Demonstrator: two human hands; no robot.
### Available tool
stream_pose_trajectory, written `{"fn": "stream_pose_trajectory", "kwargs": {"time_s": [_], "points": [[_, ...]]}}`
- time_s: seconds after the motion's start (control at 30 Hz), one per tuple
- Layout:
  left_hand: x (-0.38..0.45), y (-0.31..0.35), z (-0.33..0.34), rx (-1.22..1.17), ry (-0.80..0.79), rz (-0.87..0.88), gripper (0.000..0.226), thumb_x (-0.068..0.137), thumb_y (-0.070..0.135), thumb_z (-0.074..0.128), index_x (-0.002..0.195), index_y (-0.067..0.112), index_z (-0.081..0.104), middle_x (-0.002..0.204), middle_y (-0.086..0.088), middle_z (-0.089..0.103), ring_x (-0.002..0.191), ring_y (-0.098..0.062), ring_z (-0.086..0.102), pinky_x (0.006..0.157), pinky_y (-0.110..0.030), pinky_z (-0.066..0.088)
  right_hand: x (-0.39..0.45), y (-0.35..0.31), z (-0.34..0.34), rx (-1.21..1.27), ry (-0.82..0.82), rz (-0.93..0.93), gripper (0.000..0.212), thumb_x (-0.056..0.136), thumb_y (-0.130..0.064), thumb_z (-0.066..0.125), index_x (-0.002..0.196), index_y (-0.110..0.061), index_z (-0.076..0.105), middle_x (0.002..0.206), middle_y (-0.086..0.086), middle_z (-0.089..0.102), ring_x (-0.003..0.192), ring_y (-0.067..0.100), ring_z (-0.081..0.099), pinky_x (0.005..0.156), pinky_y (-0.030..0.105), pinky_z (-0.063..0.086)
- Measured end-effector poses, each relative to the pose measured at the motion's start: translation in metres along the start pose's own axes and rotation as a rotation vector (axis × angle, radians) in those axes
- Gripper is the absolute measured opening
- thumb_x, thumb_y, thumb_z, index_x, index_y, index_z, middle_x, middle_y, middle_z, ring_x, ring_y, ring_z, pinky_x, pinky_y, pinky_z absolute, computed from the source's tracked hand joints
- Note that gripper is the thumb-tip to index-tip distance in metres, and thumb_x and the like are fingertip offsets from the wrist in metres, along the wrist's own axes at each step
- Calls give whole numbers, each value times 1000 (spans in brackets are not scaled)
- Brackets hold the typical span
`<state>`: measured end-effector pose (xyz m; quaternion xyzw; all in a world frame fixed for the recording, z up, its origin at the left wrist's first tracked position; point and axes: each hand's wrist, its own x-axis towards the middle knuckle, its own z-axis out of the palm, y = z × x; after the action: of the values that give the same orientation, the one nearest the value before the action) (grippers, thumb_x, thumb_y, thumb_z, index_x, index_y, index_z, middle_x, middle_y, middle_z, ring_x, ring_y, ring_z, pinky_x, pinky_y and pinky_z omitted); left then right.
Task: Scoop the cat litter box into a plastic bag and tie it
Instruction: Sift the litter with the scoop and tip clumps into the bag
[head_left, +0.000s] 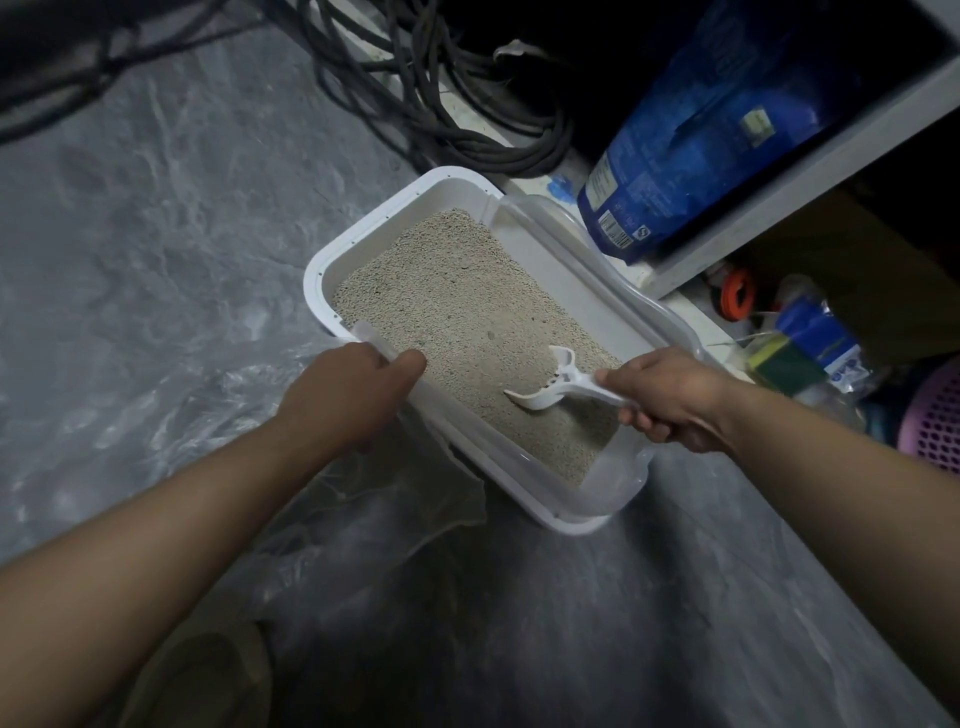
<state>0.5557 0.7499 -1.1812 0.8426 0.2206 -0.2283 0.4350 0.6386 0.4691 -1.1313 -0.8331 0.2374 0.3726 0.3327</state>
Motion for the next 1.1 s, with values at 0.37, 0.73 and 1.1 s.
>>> {"fn": "stream_pose_trajectory", "kwargs": {"time_s": [0.37, 0.73, 1.1], "points": [[1, 2, -1, 58, 15, 78, 49, 98, 52, 42, 81, 13, 66, 83, -16, 70, 68, -33, 70, 70, -49, 62, 29, -9, 19, -115, 1, -27, 39, 98, -32, 63, 101, 7, 69, 56, 9, 56, 39, 15, 38, 38, 21, 28], [9, -4, -1, 88, 11, 69, 61, 92, 62, 41, 90, 10, 71, 83, -15, 71, 70, -31, 71, 71, -47, 62, 43, -43, 56, -238, 21, -104, 47, 96, -43, 61, 71, -4, 69, 41, 4, 52, 29, 14, 39, 39, 17, 31], [8, -7, -5, 110, -13, 98, 69, 91, 71, 36, 76, 10, 66, 75, -9, 69, 64, -28, 69, 76, -43, 60, 62, -65, 94, -32, -16, -117, 40, 99, -40, 59, 88, -3, 67, 58, 8, 61, 37, 15, 45, 40, 20, 34]]}}
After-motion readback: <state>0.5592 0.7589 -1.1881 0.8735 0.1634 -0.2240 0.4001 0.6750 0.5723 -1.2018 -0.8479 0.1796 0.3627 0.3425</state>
